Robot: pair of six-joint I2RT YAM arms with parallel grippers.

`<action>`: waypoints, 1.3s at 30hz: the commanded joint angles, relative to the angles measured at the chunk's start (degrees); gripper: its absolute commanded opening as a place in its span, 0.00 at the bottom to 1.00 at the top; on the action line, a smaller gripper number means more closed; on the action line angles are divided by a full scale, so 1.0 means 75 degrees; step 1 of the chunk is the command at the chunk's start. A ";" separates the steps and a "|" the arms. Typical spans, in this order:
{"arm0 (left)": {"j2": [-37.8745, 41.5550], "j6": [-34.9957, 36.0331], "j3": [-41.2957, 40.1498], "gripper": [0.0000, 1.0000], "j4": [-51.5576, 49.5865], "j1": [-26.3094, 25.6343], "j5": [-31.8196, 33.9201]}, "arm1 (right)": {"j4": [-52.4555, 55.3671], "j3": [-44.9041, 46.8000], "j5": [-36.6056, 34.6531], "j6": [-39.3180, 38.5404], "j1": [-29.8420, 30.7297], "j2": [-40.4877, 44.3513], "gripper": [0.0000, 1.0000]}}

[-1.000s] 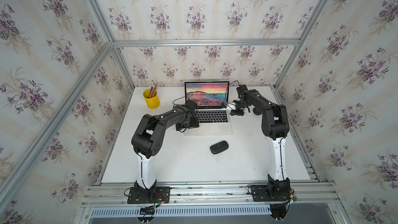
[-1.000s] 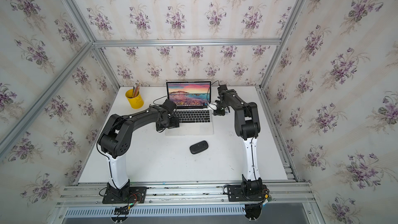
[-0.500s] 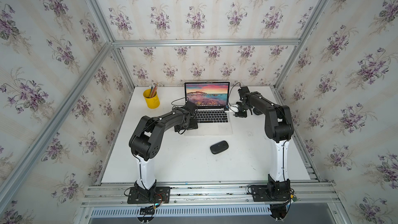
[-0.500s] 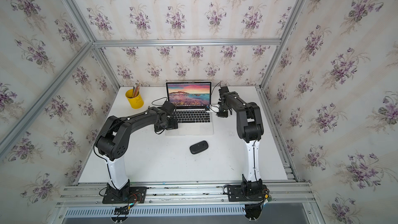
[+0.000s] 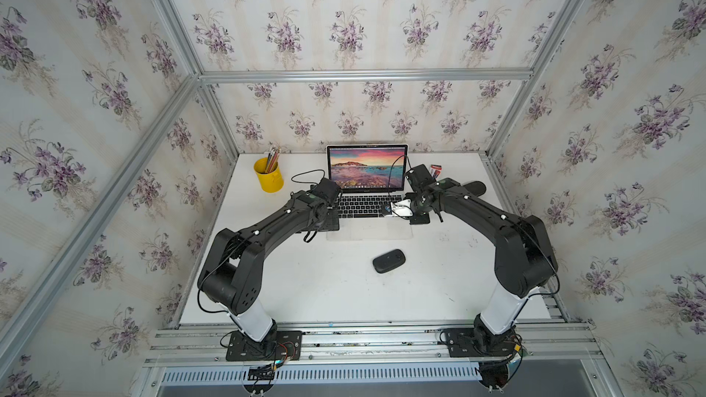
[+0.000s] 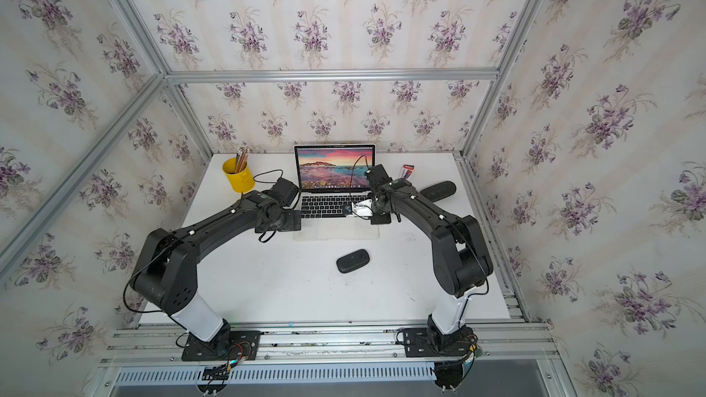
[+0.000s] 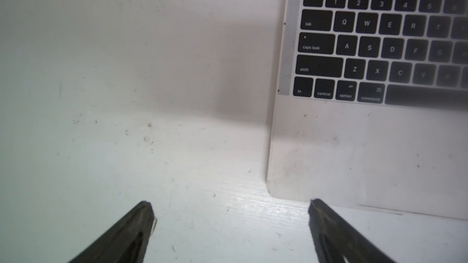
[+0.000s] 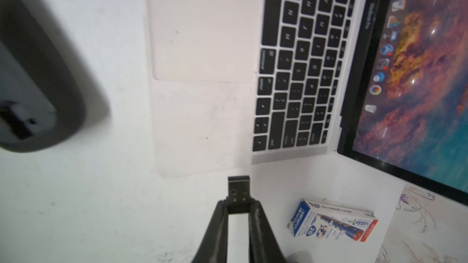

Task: Remove the wireless mouse receiver from the laptop
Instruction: Take out the USB plug from the USB port, then insert the USB plug into the mouse.

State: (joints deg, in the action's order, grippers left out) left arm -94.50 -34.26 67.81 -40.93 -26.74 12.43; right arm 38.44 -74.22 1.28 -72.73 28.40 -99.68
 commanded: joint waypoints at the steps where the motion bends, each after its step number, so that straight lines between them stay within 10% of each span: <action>1: 0.0372 0.0091 -0.0227 0.99 0.0104 -0.0003 0.0209 | -0.0176 0.0487 -0.0357 0.0557 0.0640 0.0474 0.00; 13: 0.1002 -0.0096 -0.0764 0.99 0.0189 -0.0010 0.0191 | 0.0420 0.1422 -0.0921 0.1003 0.2031 0.1098 0.00; 39: 0.1051 -0.0137 -0.0936 0.99 0.0221 -0.0026 0.0131 | 0.0481 0.1652 -0.1188 0.1062 0.2107 0.0596 0.00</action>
State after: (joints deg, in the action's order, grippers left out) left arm -86.89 -35.07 60.86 -39.57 -26.98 13.19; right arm 41.34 -62.04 -6.83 -65.52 44.18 -94.91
